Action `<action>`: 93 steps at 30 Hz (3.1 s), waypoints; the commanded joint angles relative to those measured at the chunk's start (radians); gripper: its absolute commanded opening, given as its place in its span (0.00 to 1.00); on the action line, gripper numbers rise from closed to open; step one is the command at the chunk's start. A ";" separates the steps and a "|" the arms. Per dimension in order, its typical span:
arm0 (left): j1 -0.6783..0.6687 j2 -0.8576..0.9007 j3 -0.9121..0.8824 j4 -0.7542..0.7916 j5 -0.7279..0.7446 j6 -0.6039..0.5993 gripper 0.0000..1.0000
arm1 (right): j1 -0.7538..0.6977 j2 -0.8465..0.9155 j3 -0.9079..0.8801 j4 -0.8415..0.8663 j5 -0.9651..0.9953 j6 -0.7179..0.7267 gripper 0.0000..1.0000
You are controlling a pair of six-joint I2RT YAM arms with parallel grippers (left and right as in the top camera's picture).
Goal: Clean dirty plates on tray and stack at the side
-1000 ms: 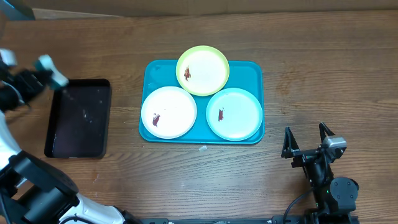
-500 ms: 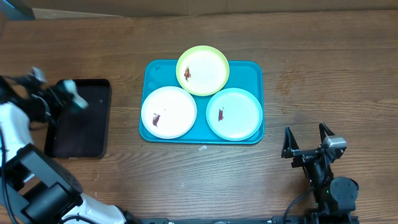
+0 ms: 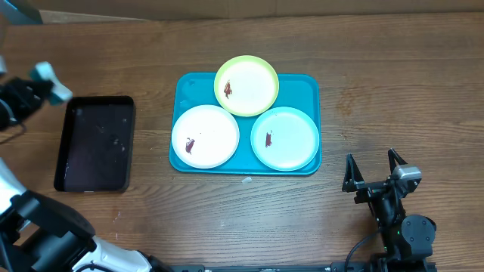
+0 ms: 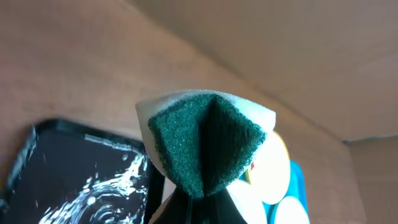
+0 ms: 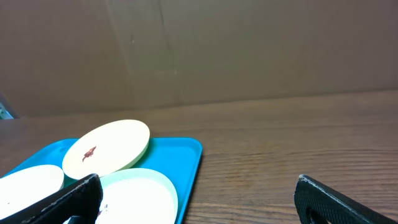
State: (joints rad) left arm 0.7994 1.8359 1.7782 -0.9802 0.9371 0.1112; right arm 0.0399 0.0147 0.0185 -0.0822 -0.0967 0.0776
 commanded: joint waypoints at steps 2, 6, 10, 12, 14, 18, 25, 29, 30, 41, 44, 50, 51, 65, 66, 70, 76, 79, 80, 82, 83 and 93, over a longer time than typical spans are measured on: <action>-0.020 -0.014 0.020 -0.061 -0.007 0.095 0.04 | -0.004 -0.012 -0.011 0.005 0.006 0.004 1.00; -0.074 -0.001 -0.108 -0.043 -0.324 0.103 0.04 | -0.004 -0.012 -0.011 0.005 0.006 0.004 1.00; -0.106 0.010 -0.305 0.096 -0.431 0.091 0.04 | -0.004 -0.012 -0.011 0.005 0.006 0.004 1.00; -0.106 0.010 -0.360 0.143 -0.383 0.085 0.04 | -0.004 -0.012 -0.011 0.005 0.006 0.004 1.00; -0.102 0.010 -0.375 0.167 -0.335 0.069 0.04 | -0.004 -0.012 -0.011 0.005 0.006 0.004 1.00; -0.071 0.002 -0.294 0.166 -0.171 -0.011 0.04 | -0.004 -0.012 -0.011 0.005 0.006 0.004 1.00; 0.013 0.000 -0.070 0.191 0.218 -0.200 0.04 | -0.004 -0.012 -0.011 0.005 0.006 0.004 1.00; 0.016 0.005 -0.062 0.135 0.129 -0.182 0.04 | -0.004 -0.012 -0.011 0.005 0.006 0.004 1.00; 0.008 0.008 -0.075 0.107 0.034 -0.177 0.04 | -0.004 -0.012 -0.011 0.005 0.006 0.004 1.00; -0.029 0.066 -0.353 0.180 -0.136 -0.181 0.04 | -0.004 -0.012 -0.011 0.005 0.006 0.004 1.00; 0.000 0.066 -0.300 0.168 -0.024 -0.204 0.04 | -0.004 -0.012 -0.011 0.005 0.006 0.004 1.00; 0.046 0.066 -0.061 0.136 0.327 -0.253 0.04 | -0.004 -0.012 -0.011 0.005 0.006 0.004 1.00; 0.046 0.066 -0.033 0.136 0.332 -0.308 0.04 | -0.004 -0.012 -0.011 0.005 0.006 0.004 1.00; 0.000 0.074 -0.320 0.095 -0.118 -0.388 0.04 | -0.004 -0.012 -0.011 0.005 0.006 0.004 1.00; 0.000 0.074 -0.355 0.123 -0.117 -0.375 0.04 | -0.004 -0.012 -0.011 0.005 0.006 0.004 1.00; 0.002 0.074 -0.369 0.148 -0.054 -0.351 0.04 | -0.004 -0.012 -0.011 0.005 0.006 0.004 1.00; 0.003 0.073 -0.179 0.119 0.256 -0.311 0.04 | -0.004 -0.012 -0.011 0.005 0.006 0.004 1.00; 0.003 0.073 -0.094 0.116 0.235 -0.315 0.04 | -0.004 -0.012 -0.011 0.005 0.006 0.004 1.00; 0.003 0.073 -0.084 0.113 0.200 -0.308 0.04 | -0.004 -0.012 -0.011 0.005 0.006 0.004 1.00; 0.000 0.074 -0.089 0.072 0.101 -0.240 0.04 | -0.004 -0.012 -0.011 0.005 0.006 0.004 1.00; -0.008 0.074 -0.106 0.037 0.006 -0.174 0.04 | -0.004 -0.012 -0.011 0.005 0.006 0.004 1.00; -0.068 0.073 -0.384 0.139 -0.213 -0.138 0.04 | -0.004 -0.012 -0.011 0.005 0.006 0.004 1.00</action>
State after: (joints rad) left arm 0.7254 1.9194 1.3861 -0.8597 0.6952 -0.0628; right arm 0.0399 0.0147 0.0185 -0.0822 -0.0971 0.0780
